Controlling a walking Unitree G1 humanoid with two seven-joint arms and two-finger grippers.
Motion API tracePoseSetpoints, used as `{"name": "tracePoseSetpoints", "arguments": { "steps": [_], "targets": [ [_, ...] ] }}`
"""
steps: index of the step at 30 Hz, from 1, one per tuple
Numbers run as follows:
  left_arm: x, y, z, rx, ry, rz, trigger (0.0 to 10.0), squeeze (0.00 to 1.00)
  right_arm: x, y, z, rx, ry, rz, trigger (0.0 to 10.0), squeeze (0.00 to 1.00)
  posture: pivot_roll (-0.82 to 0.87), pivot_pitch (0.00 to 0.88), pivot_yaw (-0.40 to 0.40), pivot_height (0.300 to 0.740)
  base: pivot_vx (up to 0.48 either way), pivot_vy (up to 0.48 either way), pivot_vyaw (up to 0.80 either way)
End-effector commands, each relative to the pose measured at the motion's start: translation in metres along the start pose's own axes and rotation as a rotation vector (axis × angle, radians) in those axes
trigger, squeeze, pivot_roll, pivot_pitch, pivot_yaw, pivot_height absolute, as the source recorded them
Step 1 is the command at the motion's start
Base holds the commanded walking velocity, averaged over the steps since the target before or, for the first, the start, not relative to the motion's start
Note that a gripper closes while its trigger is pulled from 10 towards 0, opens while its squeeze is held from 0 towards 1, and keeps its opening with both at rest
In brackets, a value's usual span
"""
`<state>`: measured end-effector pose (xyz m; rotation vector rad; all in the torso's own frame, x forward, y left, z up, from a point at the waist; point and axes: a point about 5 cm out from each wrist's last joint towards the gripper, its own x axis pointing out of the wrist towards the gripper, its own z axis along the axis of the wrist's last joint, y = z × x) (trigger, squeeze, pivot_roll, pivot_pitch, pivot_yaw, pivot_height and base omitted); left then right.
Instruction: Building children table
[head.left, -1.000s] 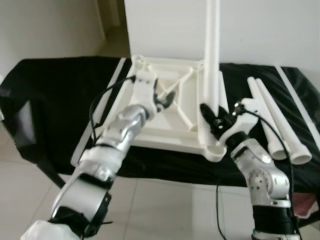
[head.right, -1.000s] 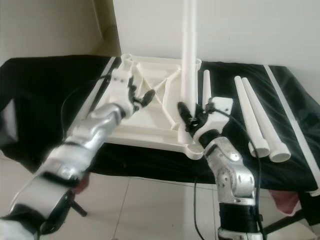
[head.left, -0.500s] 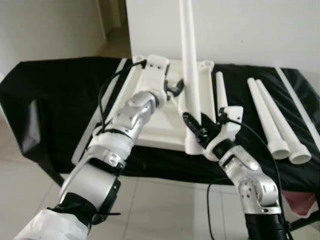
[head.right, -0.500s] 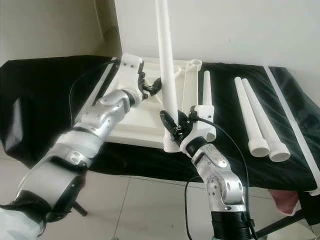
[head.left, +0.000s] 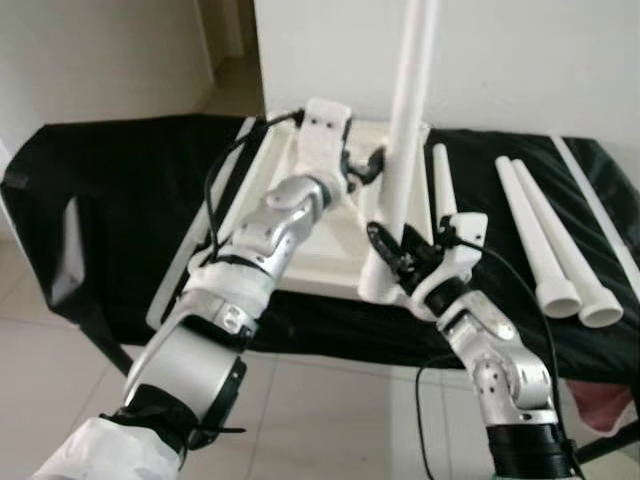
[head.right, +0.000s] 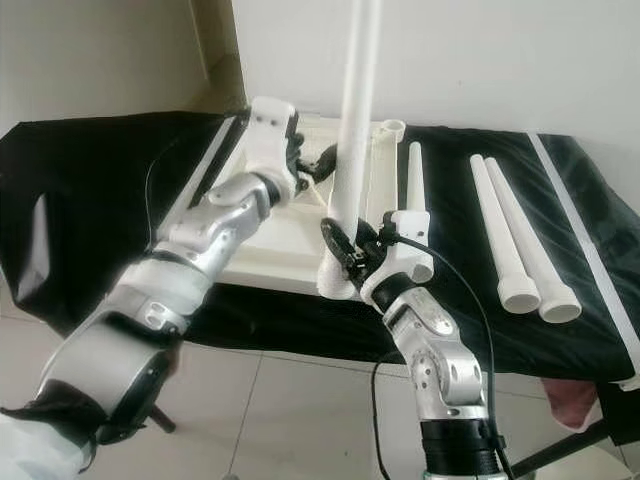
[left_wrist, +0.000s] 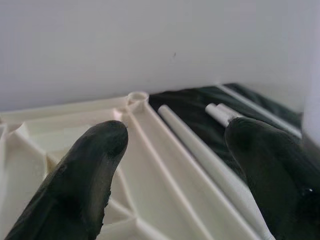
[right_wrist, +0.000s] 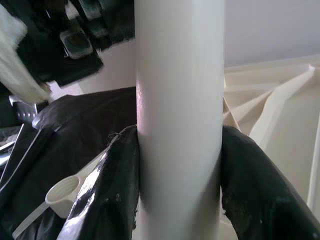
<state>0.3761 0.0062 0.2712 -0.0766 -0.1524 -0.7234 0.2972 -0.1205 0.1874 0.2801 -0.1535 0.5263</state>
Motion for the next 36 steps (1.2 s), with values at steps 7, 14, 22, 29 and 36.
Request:
{"name": "tracePoseSetpoints", "arguments": {
  "steps": [7, 14, 22, 29, 36],
  "targets": [
    [-0.009, -0.054, 0.014, 0.032, -0.045, -0.680, 10.0, 0.00, 0.014, 0.005, -0.010, 0.011, 0.053, 0.054, 10.0, 0.00, 0.00, 0.004, 0.043, 0.740, 0.000, 0.000, 0.00],
    [-0.010, -0.056, 0.013, 0.036, -0.041, -0.687, 10.0, 0.00, 0.016, 0.003, -0.009, -0.005, 0.045, 0.054, 10.0, 0.00, 0.00, 0.003, 0.040, 0.740, 0.000, 0.000, 0.00],
    [-0.007, -0.009, 0.009, 0.029, -0.021, -0.434, 10.0, 0.00, 0.000, -0.010, 0.002, -0.039, -0.044, -0.045, 10.0, 0.00, 0.00, 0.000, 0.043, 0.740, 0.000, 0.000, 0.00],
    [-0.022, 0.032, 0.005, 0.032, 0.004, -0.287, 10.0, 0.00, -0.012, -0.026, 0.012, -0.107, -0.070, -0.171, 10.0, 0.00, -0.02, 0.000, 0.047, 0.740, 0.000, 0.000, 0.00],
    [-0.048, 0.033, -0.029, 0.036, 0.054, -0.262, 10.0, 0.00, -0.021, -0.043, 0.022, -0.219, -0.093, -0.347, 10.0, 0.00, -0.01, 0.001, 0.050, 0.740, 0.000, 0.000, 0.00]
  ]
}}
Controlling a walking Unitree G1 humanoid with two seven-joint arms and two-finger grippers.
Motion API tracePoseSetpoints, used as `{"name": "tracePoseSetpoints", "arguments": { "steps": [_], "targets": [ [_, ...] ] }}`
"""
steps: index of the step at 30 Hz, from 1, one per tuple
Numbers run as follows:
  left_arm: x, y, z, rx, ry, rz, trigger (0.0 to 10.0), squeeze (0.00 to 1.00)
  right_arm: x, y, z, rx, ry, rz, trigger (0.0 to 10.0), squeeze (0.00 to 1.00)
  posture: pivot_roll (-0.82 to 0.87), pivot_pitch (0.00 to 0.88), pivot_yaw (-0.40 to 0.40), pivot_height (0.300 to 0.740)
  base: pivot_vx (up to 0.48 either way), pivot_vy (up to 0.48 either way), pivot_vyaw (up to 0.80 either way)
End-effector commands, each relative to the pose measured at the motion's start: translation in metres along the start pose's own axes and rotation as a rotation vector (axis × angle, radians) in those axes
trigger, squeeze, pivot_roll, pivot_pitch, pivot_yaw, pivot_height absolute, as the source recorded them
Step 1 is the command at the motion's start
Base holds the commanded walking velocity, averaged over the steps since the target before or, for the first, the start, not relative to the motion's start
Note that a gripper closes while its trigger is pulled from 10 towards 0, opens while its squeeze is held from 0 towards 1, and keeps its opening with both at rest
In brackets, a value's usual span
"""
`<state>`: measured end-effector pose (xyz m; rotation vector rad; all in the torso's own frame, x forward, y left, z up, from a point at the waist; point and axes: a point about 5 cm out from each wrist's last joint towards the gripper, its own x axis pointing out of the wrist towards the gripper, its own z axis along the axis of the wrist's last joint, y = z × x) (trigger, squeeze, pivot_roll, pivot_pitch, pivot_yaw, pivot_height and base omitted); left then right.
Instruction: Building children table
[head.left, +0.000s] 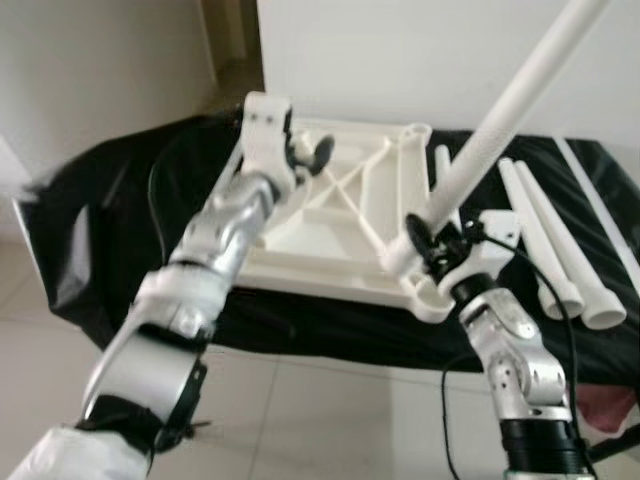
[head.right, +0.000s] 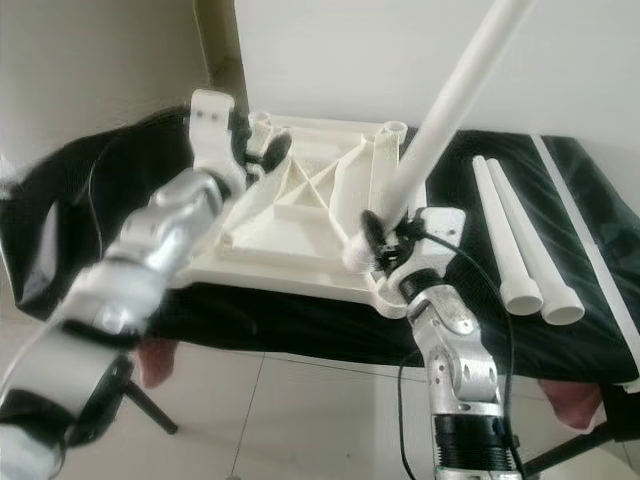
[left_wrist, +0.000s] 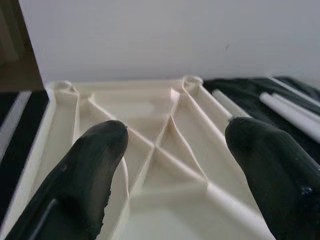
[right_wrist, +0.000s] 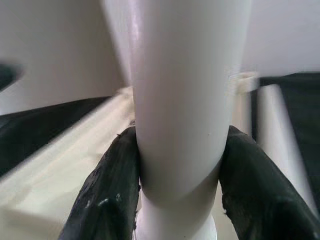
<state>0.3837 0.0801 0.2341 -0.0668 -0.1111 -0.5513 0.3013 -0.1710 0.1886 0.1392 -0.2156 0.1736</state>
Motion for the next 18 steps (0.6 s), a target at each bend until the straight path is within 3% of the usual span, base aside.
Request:
{"name": "tracePoseSetpoints", "arguments": {
  "steps": [1, 5, 7, 9, 13, 18],
  "targets": [
    [-0.007, -0.031, -0.006, 0.031, 0.017, -0.444, 10.0, 0.00, -0.001, -0.001, 0.006, -0.053, -0.025, -0.029, 10.0, 0.00, -0.01, 0.002, 0.050, 0.740, 0.000, 0.000, 0.00],
    [-0.013, -0.037, -0.015, 0.045, 0.028, -0.447, 10.0, 0.00, -0.003, -0.001, 0.005, -0.099, -0.014, -0.044, 10.0, 0.00, -0.01, 0.004, 0.048, 0.740, 0.000, 0.000, 0.00],
    [-0.022, -0.043, -0.030, 0.158, 0.040, -0.439, 10.0, 0.00, -0.007, -0.003, 0.003, -0.153, -0.012, -0.081, 10.0, 0.00, -0.01, 0.012, 0.045, 0.740, 0.000, 0.000, 0.00],
    [-0.025, -0.046, -0.035, 0.189, 0.039, -0.443, 10.0, 0.00, -0.009, -0.003, 0.002, -0.165, -0.014, -0.091, 10.0, 0.00, 0.00, 0.018, 0.041, 0.740, 0.000, 0.000, 0.00],
    [-0.037, -0.059, -0.044, 0.163, 0.033, -0.463, 10.0, 0.00, -0.015, 0.006, -0.001, -0.185, -0.015, -0.074, 10.0, 0.00, 0.00, 0.027, 0.037, 0.740, 0.000, 0.000, 0.00],
    [-0.054, -0.074, -0.065, 0.207, 0.072, -0.488, 10.0, 0.00, -0.027, 0.009, -0.016, -0.203, 0.012, -0.061, 10.0, 0.00, 0.00, 0.040, 0.032, 0.740, 0.000, 0.000, 0.00]
  ]
}}
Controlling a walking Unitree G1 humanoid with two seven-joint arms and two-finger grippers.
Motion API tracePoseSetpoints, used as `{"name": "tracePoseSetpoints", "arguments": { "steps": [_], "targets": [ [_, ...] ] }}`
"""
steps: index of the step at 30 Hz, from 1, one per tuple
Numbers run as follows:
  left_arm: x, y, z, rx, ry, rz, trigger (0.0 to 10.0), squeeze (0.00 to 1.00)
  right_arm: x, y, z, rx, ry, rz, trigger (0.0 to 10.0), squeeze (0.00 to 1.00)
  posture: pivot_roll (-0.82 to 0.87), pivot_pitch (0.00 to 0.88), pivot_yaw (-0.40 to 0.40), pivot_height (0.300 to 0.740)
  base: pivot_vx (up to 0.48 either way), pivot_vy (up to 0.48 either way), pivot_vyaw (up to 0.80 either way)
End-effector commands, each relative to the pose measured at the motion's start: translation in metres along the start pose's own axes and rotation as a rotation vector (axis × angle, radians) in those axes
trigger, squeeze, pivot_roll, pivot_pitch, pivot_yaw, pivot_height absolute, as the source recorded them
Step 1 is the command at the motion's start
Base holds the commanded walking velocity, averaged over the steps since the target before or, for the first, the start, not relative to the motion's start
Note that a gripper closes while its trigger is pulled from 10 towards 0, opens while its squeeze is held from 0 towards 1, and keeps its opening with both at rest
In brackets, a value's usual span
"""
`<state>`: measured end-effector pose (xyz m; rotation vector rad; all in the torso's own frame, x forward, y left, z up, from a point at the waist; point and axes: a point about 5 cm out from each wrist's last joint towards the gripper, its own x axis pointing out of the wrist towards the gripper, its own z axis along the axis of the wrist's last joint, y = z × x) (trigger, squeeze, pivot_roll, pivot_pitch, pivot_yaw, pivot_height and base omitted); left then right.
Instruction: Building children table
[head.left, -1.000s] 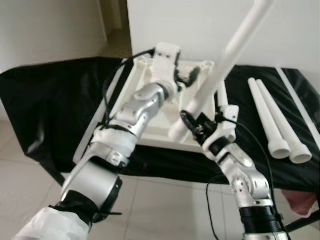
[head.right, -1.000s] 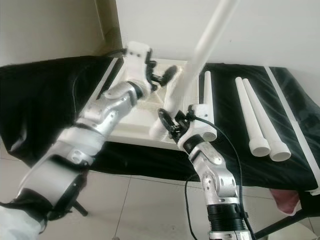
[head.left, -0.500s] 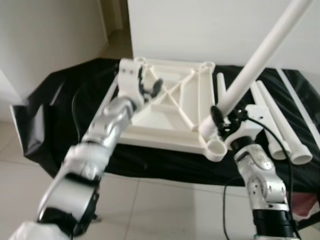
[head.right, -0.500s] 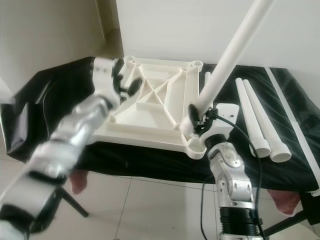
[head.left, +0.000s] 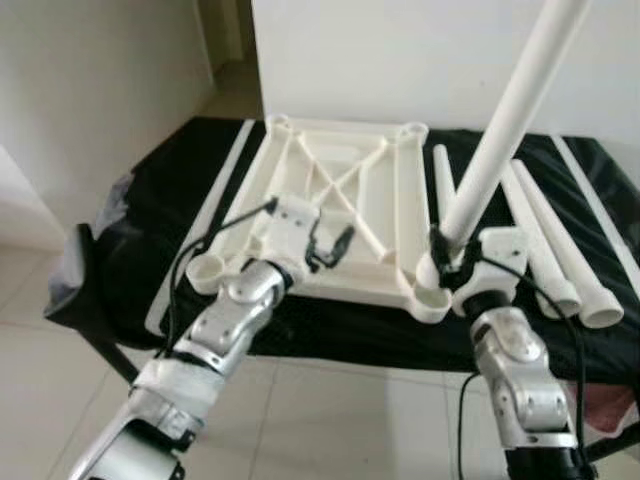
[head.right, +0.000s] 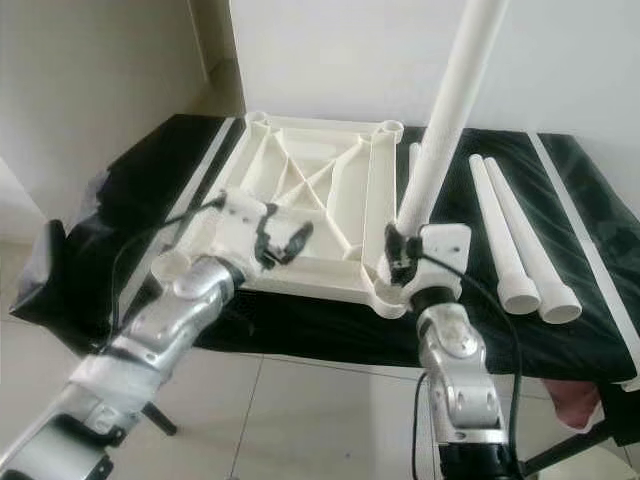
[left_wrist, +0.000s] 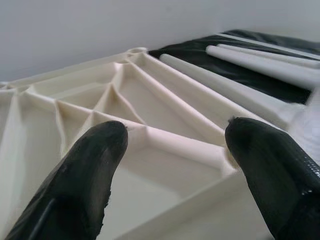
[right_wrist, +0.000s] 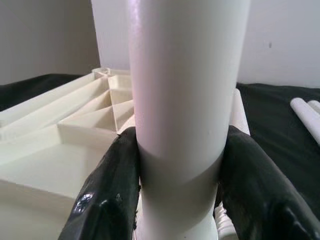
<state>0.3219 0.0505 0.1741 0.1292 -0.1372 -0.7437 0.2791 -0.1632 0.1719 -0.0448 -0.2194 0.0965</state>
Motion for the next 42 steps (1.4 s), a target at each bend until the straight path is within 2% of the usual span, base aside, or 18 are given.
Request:
{"name": "tracePoseSetpoints", "arguments": {
  "steps": [1, 7, 10, 13, 19, 27, 35, 37, 40, 42],
  "targets": [
    [-0.007, -0.022, -0.006, 0.035, 0.022, -0.288, 10.0, 0.00, -0.005, 0.000, -0.004, -0.018, 0.006, -0.007, 10.0, 0.00, 0.00, 0.040, 0.032, 0.740, 0.000, 0.000, 0.00],
    [-0.010, -0.027, -0.009, 0.021, 0.026, -0.280, 10.0, 0.00, -0.010, 0.002, -0.003, -0.025, -0.010, 0.002, 10.0, 0.00, 0.00, 0.046, 0.030, 0.740, 0.000, 0.000, 0.00],
    [-0.014, -0.028, -0.010, 0.009, 0.027, -0.268, 10.0, 0.00, -0.018, 0.003, -0.010, -0.109, 0.004, 0.014, 10.0, 0.00, 0.00, 0.047, 0.028, 0.740, 0.000, 0.000, 0.00],
    [-0.016, -0.028, -0.009, 0.006, 0.027, -0.266, 10.0, 0.00, -0.020, 0.003, -0.012, -0.097, 0.003, 0.009, 10.0, 0.00, 0.00, 0.048, 0.028, 0.740, 0.000, 0.000, 0.00],
    [-0.020, -0.029, -0.008, 0.002, 0.029, -0.264, 10.0, 0.00, -0.026, 0.004, -0.015, -0.131, 0.000, 0.032, 10.0, 0.00, 0.00, 0.054, 0.029, 0.740, 0.000, 0.000, 0.00],
    [-0.024, -0.031, -0.008, -0.015, 0.042, -0.260, 10.0, 0.00, -0.033, 0.014, -0.019, -0.141, -0.005, 0.134, 10.0, 0.00, 0.01, 0.063, 0.028, 0.740, 0.000, 0.000, 0.00],
    [-0.023, -0.031, -0.005, -0.027, 0.038, -0.262, 10.0, 0.00, -0.034, 0.007, -0.020, -0.159, 0.009, 0.131, 10.0, 0.00, 0.00, 0.069, 0.027, 0.740, 0.000, 0.000, 0.00],
    [-0.024, -0.031, -0.005, -0.026, 0.039, -0.261, 10.0, 0.00, -0.034, 0.002, -0.023, -0.129, 0.024, 0.106, 10.0, 0.00, 0.00, 0.070, 0.026, 0.740, 0.000, 0.000, 0.00],
    [-0.022, -0.032, -0.003, -0.035, 0.035, -0.259, 10.0, 0.00, -0.033, -0.002, -0.030, -0.024, 0.077, 0.051, 10.0, 0.00, 0.00, 0.070, 0.023, 0.740, 0.000, 0.000, 0.00],
    [-0.022, -0.031, -0.002, -0.037, 0.033, -0.259, 10.0, 0.00, -0.032, -0.003, -0.031, -0.009, 0.089, 0.045, 10.0, 0.00, 0.00, 0.070, 0.023, 0.740, 0.000, 0.000, 0.00]
  ]
}}
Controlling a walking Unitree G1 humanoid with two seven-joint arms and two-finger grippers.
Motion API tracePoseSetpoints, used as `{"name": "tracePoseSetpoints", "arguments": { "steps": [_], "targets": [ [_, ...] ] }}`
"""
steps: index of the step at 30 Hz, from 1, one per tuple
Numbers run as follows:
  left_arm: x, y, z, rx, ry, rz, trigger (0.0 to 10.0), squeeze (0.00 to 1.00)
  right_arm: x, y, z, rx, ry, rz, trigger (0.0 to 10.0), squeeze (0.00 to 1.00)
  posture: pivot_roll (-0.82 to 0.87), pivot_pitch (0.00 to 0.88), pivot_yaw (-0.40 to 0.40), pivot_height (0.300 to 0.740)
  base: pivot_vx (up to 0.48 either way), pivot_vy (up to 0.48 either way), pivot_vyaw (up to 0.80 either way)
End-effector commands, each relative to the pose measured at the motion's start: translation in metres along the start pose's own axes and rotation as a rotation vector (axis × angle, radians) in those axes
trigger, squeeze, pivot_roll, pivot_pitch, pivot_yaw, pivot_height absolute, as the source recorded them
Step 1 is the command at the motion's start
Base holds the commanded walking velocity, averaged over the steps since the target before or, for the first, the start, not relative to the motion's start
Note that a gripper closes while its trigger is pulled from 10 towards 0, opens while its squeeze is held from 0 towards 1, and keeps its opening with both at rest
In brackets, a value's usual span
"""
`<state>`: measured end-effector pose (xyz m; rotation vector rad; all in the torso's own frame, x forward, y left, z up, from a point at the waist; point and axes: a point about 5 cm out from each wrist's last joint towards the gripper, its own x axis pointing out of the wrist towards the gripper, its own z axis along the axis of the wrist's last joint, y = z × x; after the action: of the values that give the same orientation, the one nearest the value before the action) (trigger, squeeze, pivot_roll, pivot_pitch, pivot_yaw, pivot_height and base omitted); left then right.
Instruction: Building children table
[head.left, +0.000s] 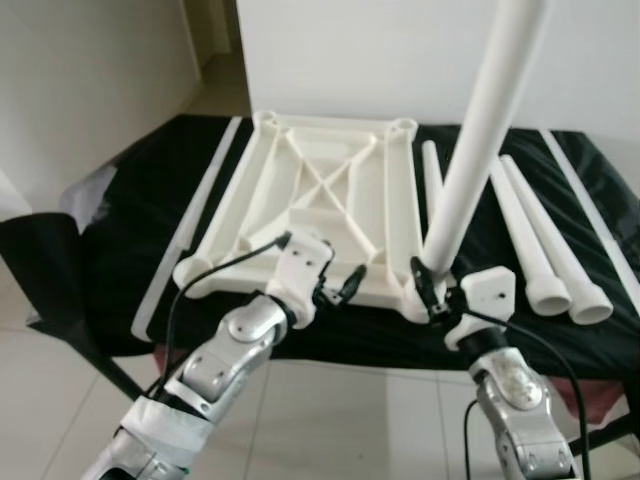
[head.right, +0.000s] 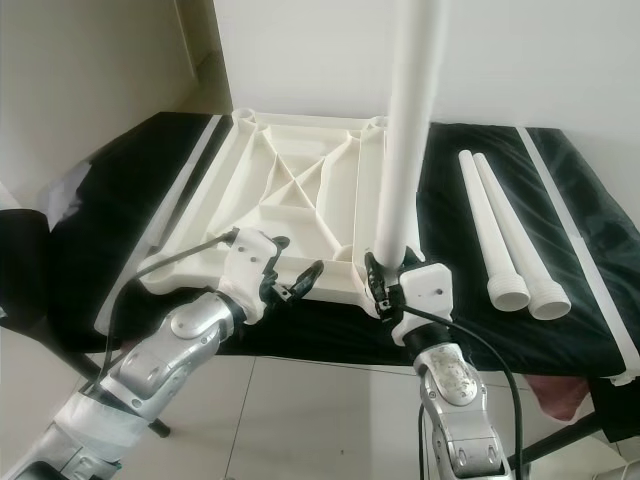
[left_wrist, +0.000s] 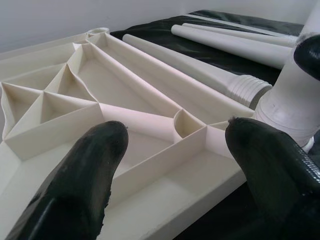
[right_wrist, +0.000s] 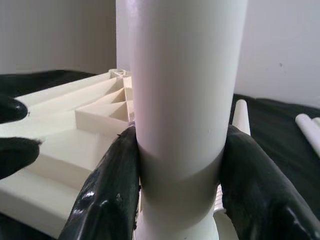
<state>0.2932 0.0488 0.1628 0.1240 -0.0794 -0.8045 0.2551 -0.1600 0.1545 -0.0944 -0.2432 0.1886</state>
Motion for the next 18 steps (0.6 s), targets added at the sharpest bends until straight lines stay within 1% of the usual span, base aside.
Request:
{"name": "tracePoseSetpoints", "arguments": {
  "steps": [1, 5, 8, 12, 13, 18],
  "targets": [
    [-0.0010, -0.0094, 0.0039, -0.003, -0.009, -0.194, 10.0, 0.00, -0.0053, -0.0082, -0.0195, 0.059, 0.115, -0.058, 10.0, 0.00, 0.01, 0.069, 0.021, 0.740, 0.000, 0.000, 0.00],
    [-0.0006, -0.0089, 0.0045, -0.001, -0.008, -0.190, 10.0, 0.00, -0.0011, -0.0070, -0.0202, 0.132, 0.131, -0.074, 10.0, 0.00, 0.01, 0.066, 0.017, 0.740, 0.000, 0.000, 0.00],
    [-0.0002, -0.0086, 0.0051, 0.001, -0.009, -0.190, 10.0, 0.00, 0.0002, -0.0068, -0.0208, 0.130, 0.140, -0.078, 10.0, 0.00, 0.01, 0.064, 0.014, 0.740, 0.000, 0.000, 0.00],
    [0.0007, -0.0068, 0.0071, 0.001, -0.013, -0.188, 10.0, 0.00, 0.0022, -0.0057, -0.0214, 0.161, 0.149, -0.085, 10.0, 0.00, 0.01, 0.062, 0.012, 0.740, 0.000, 0.000, 0.00],
    [0.0008, -0.0062, 0.0077, 0.003, -0.015, -0.186, 10.0, 0.00, 0.0026, -0.0054, -0.0227, 0.201, 0.161, -0.097, 10.0, 0.00, 0.01, 0.059, 0.009, 0.740, 0.000, 0.000, 0.00],
    [0.0006, -0.0059, 0.0092, -0.005, -0.020, -0.181, 10.0, 0.00, 0.0019, -0.0059, -0.0252, 0.206, 0.176, -0.108, 10.0, 0.00, 0.01, 0.056, 0.007, 0.740, 0.000, 0.000, 0.00]
  ]
}}
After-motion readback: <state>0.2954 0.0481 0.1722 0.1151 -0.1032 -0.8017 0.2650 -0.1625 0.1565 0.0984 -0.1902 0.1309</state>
